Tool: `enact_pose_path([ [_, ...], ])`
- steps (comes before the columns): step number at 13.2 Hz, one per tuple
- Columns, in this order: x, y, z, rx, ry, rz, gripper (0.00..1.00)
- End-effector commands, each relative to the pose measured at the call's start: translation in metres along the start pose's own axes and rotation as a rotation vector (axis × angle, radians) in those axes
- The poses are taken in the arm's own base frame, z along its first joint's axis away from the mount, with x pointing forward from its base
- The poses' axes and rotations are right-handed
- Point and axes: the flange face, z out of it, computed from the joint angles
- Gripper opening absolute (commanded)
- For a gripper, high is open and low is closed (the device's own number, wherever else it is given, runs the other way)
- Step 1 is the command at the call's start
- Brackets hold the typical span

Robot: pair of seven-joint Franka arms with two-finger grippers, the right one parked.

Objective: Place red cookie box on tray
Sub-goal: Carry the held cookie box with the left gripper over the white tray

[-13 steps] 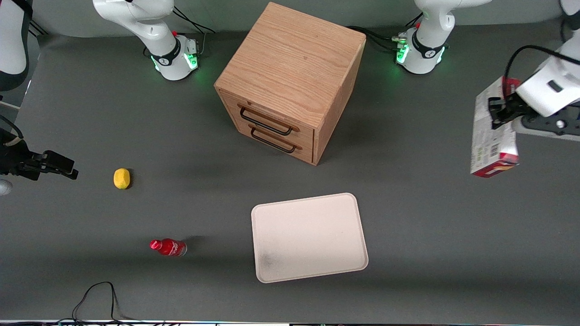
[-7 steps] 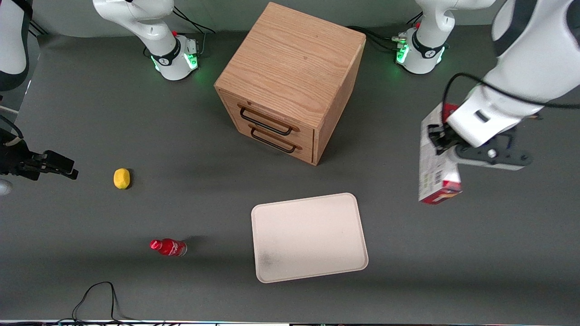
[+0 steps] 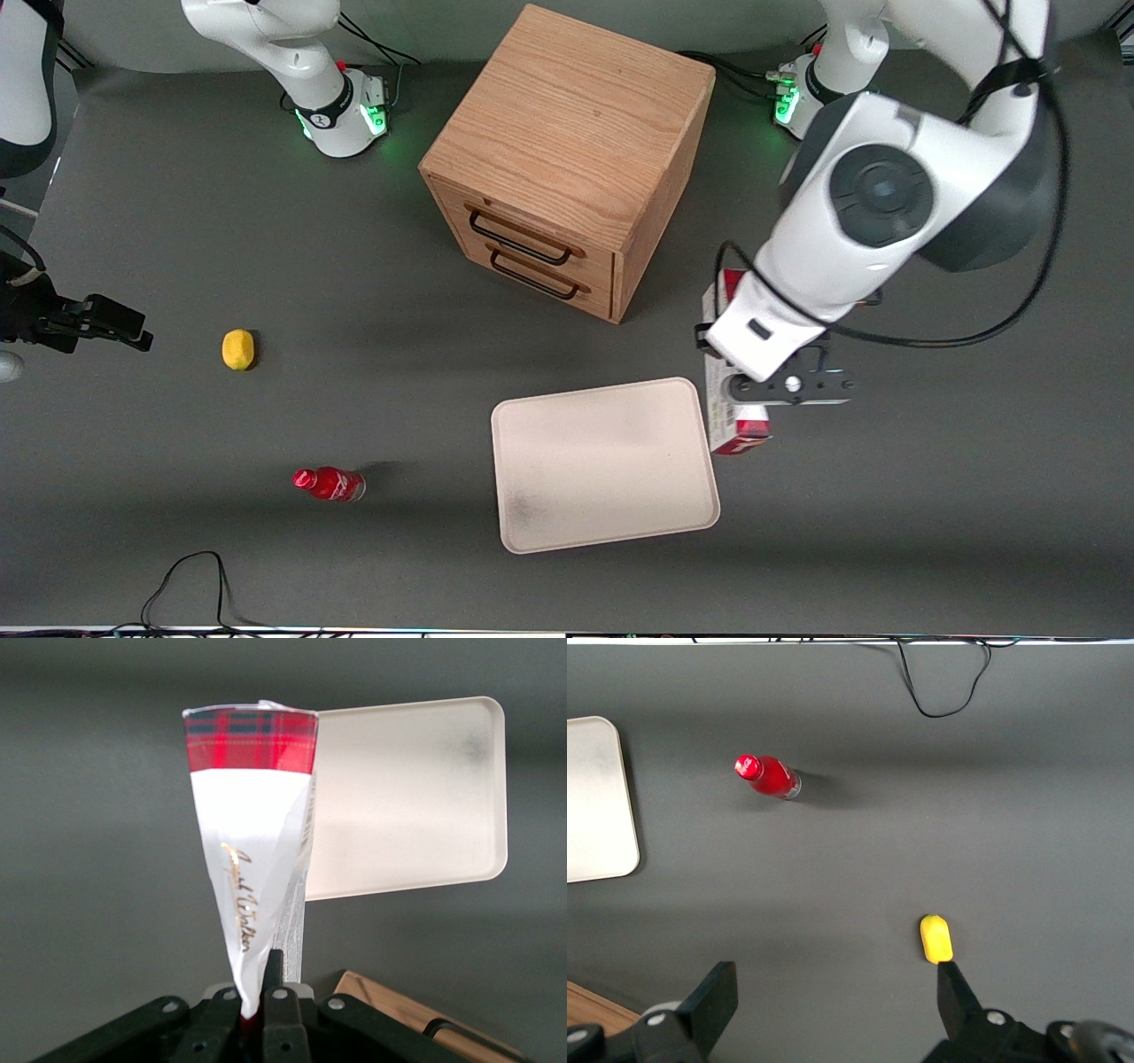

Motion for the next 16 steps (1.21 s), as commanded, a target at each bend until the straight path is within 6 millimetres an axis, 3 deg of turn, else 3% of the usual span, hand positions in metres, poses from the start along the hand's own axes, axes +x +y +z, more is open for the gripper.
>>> enact_pose_path([
  [1, 0.006, 0.018, 0.002, 0.024, 0.033, -0.057, 0.00],
  [6, 0.022, 0.021, 0.044, 0.027, 0.049, -0.077, 0.00],
  [13, 0.040, 0.030, 0.142, 0.021, 0.037, -0.086, 0.00],
  [16, 0.045, 0.020, 0.183, 0.021, 0.030, -0.096, 0.00],
])
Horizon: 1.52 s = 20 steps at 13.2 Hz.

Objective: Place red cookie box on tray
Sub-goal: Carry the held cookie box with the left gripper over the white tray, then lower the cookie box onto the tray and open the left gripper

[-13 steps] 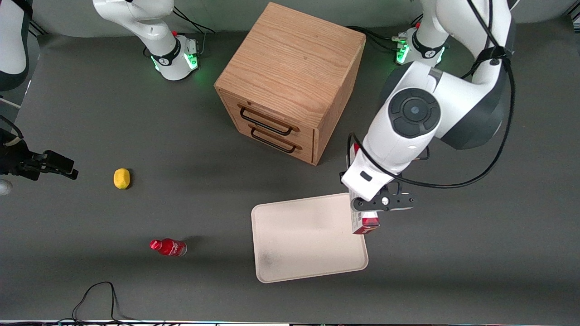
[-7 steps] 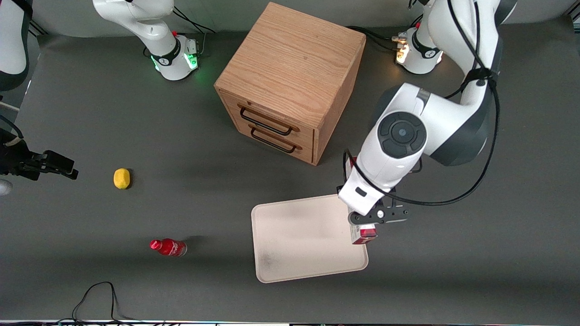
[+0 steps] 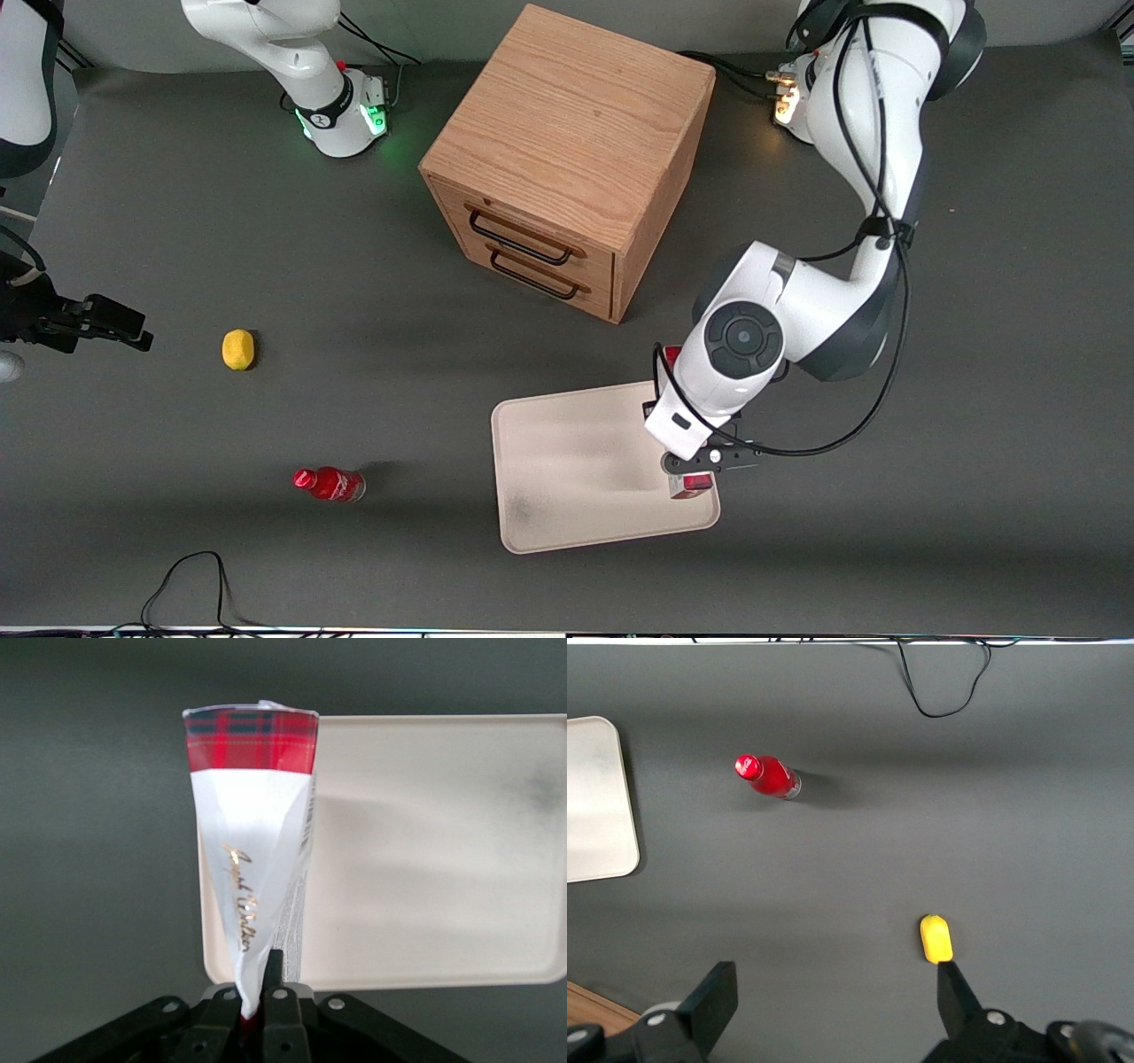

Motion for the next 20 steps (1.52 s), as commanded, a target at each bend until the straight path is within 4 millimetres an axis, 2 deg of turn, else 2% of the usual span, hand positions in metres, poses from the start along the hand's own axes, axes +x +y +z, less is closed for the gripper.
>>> enact_pose_path([
  [1, 0.005, -0.013, 0.020, 0.011, 0.019, -0.030, 0.00],
  [4, 0.005, -0.018, 0.034, 0.021, 0.006, -0.032, 0.00],
  [8, 0.009, -0.018, 0.072, 0.018, 0.029, -0.032, 0.00],
  [12, 0.008, -0.023, 0.099, 0.015, 0.051, -0.043, 0.00],
  [15, 0.008, -0.023, 0.102, 0.013, 0.051, -0.062, 0.00],
  [17, 0.006, -0.024, 0.109, 0.022, 0.070, -0.053, 0.99],
  [20, 0.005, -0.024, 0.115, 0.017, 0.105, -0.086, 1.00],
])
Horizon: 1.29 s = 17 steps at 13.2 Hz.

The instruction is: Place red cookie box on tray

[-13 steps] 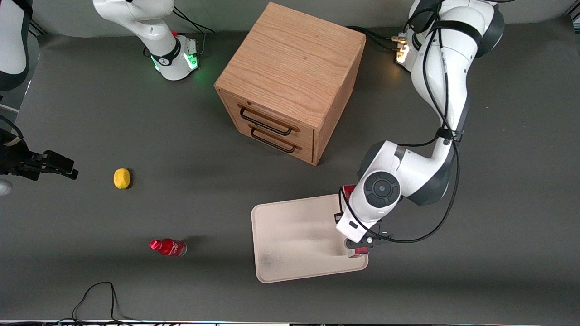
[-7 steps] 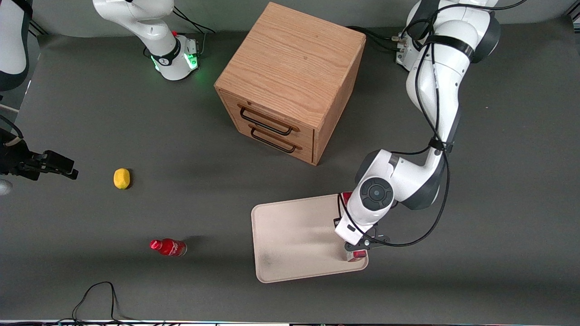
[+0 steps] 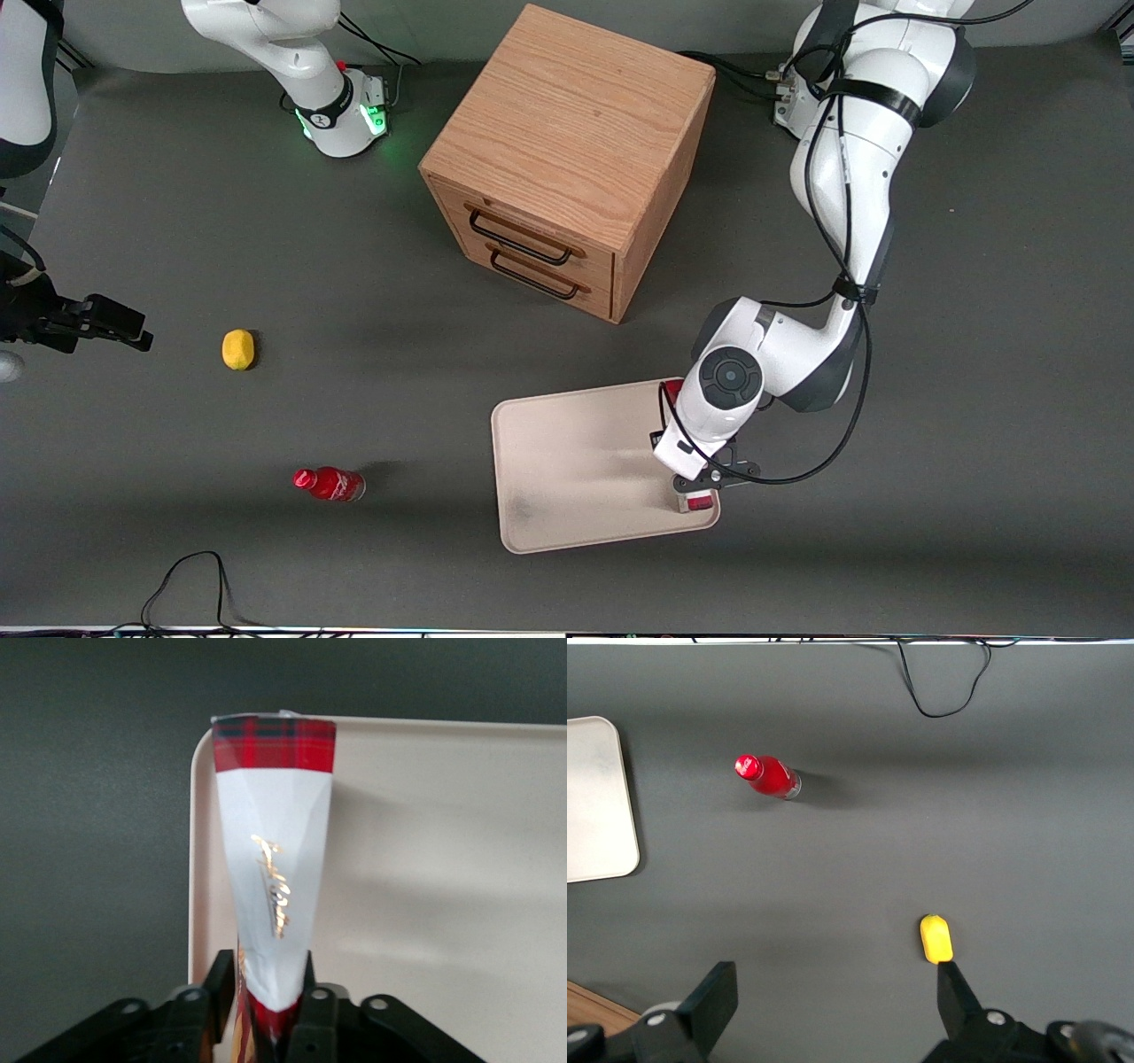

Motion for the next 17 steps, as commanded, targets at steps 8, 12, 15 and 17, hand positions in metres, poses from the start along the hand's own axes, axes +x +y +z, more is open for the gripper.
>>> enact_pose_path([
  [8, 0.000, -0.006, -0.063, 0.067, -0.032, -0.058, 1.00],
  [12, -0.006, -0.017, -0.174, 0.089, -0.082, -0.079, 1.00],
  [15, -0.011, -0.055, -0.275, 0.074, -0.082, -0.077, 1.00],
  [17, -0.018, -0.097, -0.335, 0.056, -0.128, 0.010, 1.00],
])
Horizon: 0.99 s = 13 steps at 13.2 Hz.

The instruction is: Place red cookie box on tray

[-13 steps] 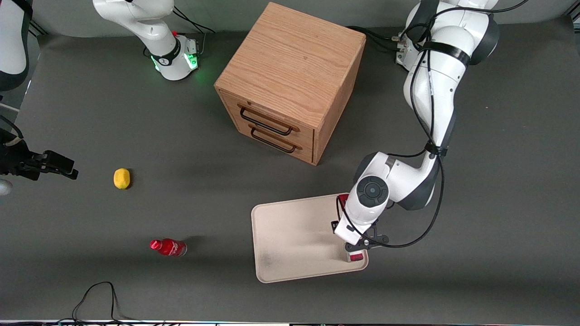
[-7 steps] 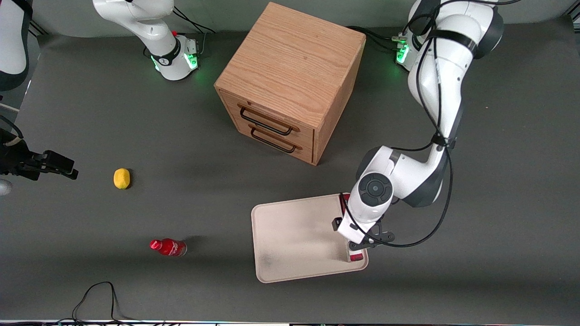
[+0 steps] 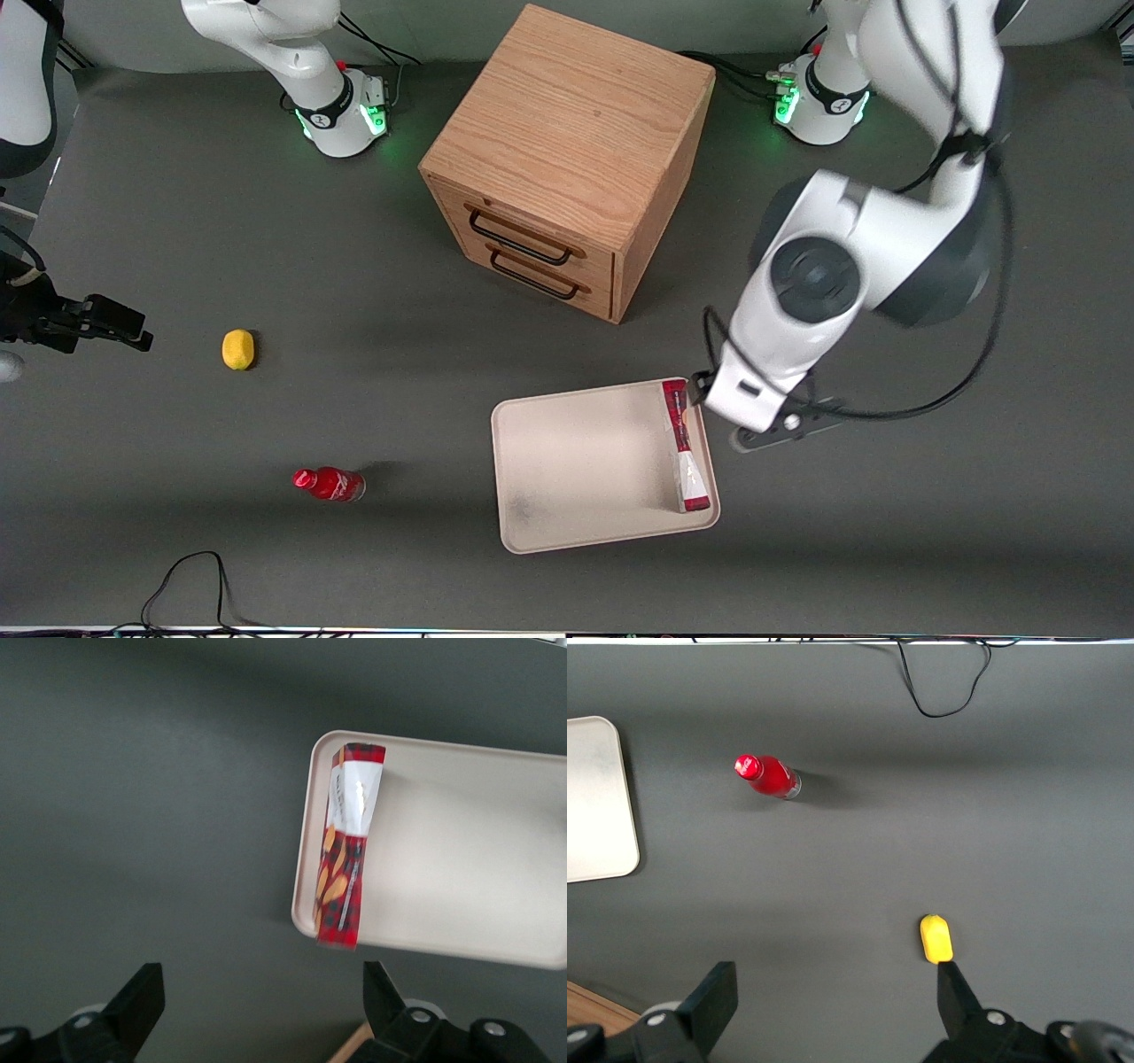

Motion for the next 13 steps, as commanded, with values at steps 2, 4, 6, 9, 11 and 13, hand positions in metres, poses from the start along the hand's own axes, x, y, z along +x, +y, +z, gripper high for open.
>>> enact_pose_path([
  [2, -0.017, -0.101, -0.085, -0.009, -0.045, 0.114, 1.00],
  [4, -0.028, -0.172, -0.119, -0.011, -0.019, 0.161, 1.00],
  [6, -0.032, -0.227, -0.134, -0.022, -0.003, 0.199, 1.00],
  [9, -0.037, -0.285, -0.143, -0.016, 0.030, 0.245, 1.00],
  [11, -0.043, -0.302, -0.140, -0.012, 0.090, 0.214, 1.00],
  [13, -0.052, -0.303, -0.126, 0.001, 0.083, 0.214, 1.00],
])
